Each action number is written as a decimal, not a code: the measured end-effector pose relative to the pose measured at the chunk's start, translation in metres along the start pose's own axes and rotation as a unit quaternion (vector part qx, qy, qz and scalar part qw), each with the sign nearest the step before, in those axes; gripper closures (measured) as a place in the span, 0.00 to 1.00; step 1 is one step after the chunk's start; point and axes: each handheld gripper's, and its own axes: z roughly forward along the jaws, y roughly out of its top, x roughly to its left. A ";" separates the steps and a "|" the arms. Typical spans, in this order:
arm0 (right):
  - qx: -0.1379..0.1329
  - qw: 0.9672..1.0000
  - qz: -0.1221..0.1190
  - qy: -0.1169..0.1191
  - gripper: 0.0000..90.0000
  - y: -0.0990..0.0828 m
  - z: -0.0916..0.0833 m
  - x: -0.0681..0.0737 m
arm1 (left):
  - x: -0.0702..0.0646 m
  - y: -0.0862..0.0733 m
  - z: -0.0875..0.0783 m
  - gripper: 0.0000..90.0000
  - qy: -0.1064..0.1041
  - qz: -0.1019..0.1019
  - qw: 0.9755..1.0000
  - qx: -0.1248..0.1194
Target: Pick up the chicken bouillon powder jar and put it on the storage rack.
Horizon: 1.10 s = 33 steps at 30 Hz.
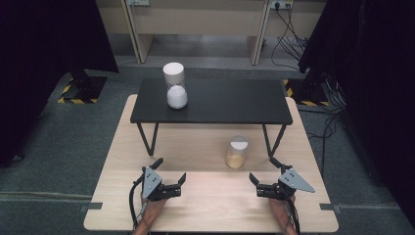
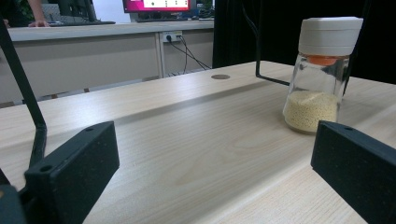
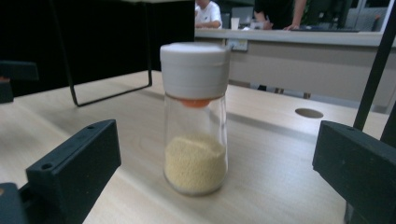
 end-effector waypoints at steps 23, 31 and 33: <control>-0.023 0.999 0.027 0.009 0.01 -0.004 0.020 0.010 | 0.001 0.000 -0.001 0.00 -0.003 0.000 1.000 -0.002; -0.017 1.000 0.018 0.007 0.01 0.003 0.036 0.015 | 0.001 0.000 -0.001 0.00 -0.005 0.002 1.000 -0.001; -0.016 1.000 0.016 0.003 0.01 0.005 0.039 0.017 | 0.001 0.000 -0.001 0.00 -0.005 0.002 1.000 -0.002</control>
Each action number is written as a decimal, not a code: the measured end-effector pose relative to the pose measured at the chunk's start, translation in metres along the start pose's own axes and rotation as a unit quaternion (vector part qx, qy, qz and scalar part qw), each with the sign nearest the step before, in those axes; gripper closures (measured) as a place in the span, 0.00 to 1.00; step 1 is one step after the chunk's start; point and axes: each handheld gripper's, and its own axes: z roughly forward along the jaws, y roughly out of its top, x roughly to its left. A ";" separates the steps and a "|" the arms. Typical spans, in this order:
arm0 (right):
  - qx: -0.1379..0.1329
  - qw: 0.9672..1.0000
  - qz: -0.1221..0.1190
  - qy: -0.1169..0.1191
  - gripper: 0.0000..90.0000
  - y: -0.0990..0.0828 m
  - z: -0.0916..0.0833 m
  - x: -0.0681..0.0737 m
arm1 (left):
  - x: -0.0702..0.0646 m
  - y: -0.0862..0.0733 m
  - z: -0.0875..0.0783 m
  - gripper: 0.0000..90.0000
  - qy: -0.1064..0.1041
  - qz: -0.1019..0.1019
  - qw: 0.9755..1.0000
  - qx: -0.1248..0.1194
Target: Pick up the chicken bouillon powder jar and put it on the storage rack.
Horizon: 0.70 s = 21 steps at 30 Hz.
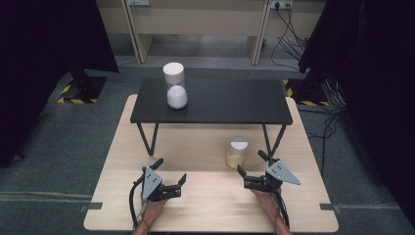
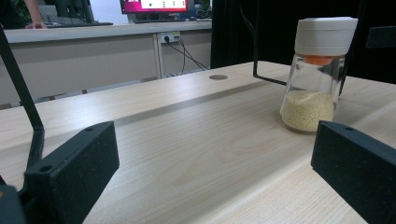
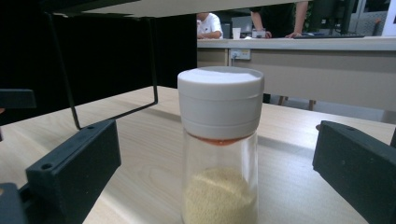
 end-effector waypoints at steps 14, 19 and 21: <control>0.017 1.000 -0.004 -0.009 0.02 0.004 0.027 0.004 | 0.000 0.000 0.000 0.00 -0.001 0.000 1.000 0.000; 0.021 1.000 -0.009 -0.012 0.04 0.008 0.037 0.006 | 0.001 0.000 0.000 0.00 -0.002 0.000 1.000 0.000; 0.027 0.999 -0.015 -0.013 0.06 0.009 0.040 0.007 | 0.001 0.000 0.000 0.00 -0.003 -0.001 1.000 0.000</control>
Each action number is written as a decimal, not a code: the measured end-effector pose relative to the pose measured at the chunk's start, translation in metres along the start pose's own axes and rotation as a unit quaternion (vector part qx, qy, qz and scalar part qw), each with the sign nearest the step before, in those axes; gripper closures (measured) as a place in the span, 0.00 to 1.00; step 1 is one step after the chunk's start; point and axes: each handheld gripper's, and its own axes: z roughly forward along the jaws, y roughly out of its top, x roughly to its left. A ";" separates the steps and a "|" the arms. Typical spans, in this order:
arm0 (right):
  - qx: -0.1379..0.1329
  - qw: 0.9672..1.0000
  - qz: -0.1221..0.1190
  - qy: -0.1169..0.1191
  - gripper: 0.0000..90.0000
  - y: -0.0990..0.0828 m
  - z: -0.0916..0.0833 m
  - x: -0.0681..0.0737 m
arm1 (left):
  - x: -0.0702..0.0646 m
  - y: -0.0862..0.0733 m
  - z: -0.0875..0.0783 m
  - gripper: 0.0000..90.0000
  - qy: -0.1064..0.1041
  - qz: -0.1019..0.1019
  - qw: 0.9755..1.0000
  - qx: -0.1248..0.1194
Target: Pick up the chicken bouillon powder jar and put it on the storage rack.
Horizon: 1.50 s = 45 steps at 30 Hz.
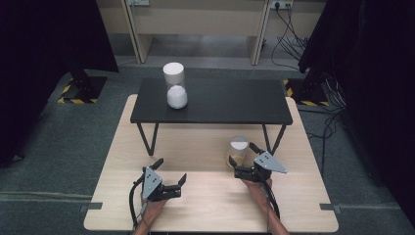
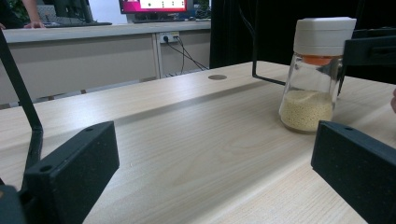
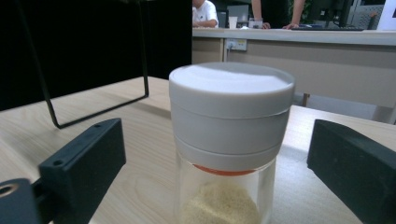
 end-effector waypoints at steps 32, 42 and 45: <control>0.025 0.999 -0.012 -0.029 0.38 0.010 0.018 0.009 | 0.000 0.000 0.000 0.00 0.001 0.003 1.000 0.001; 0.033 0.999 -0.008 -0.030 0.38 0.014 0.016 0.011 | 0.000 0.001 0.000 0.00 0.000 0.004 1.000 0.002; 0.031 0.999 -0.005 -0.030 0.38 0.016 0.013 0.010 | 0.000 0.001 0.000 0.00 0.000 0.006 1.000 0.003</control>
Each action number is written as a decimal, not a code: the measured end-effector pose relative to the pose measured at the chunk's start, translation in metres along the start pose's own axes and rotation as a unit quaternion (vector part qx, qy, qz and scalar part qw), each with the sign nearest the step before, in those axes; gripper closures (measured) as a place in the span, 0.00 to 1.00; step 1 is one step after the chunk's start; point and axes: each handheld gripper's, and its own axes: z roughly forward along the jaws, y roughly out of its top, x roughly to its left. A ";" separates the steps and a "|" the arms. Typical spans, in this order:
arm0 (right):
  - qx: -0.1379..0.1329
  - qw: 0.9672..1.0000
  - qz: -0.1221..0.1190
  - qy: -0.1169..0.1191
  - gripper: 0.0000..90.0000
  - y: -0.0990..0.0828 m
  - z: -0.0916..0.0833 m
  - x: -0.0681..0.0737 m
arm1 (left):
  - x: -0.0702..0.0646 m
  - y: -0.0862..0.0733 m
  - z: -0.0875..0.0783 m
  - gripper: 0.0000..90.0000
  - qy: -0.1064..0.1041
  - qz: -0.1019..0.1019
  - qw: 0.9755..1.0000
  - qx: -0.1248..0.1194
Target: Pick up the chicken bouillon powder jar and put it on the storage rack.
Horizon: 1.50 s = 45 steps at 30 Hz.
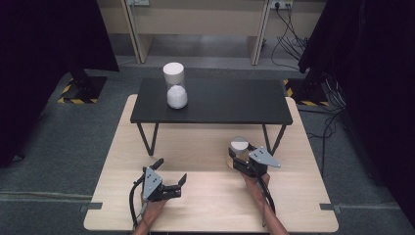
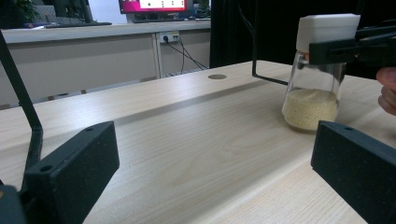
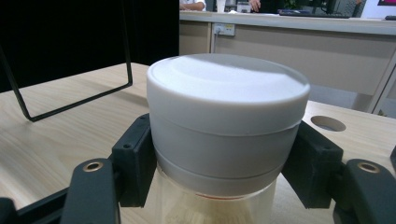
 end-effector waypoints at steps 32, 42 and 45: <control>-0.014 0.999 -0.009 0.038 0.38 0.052 -0.042 -0.014 | 0.000 0.000 0.000 0.00 -0.001 0.000 1.000 0.000; -0.020 0.998 -0.014 0.054 0.38 0.083 -0.055 -0.016 | 0.000 0.000 0.000 0.00 -0.001 0.001 1.000 0.001; -0.025 0.998 -0.009 0.062 0.38 0.092 -0.059 -0.018 | 0.000 0.000 0.000 0.00 -0.001 0.001 1.000 0.001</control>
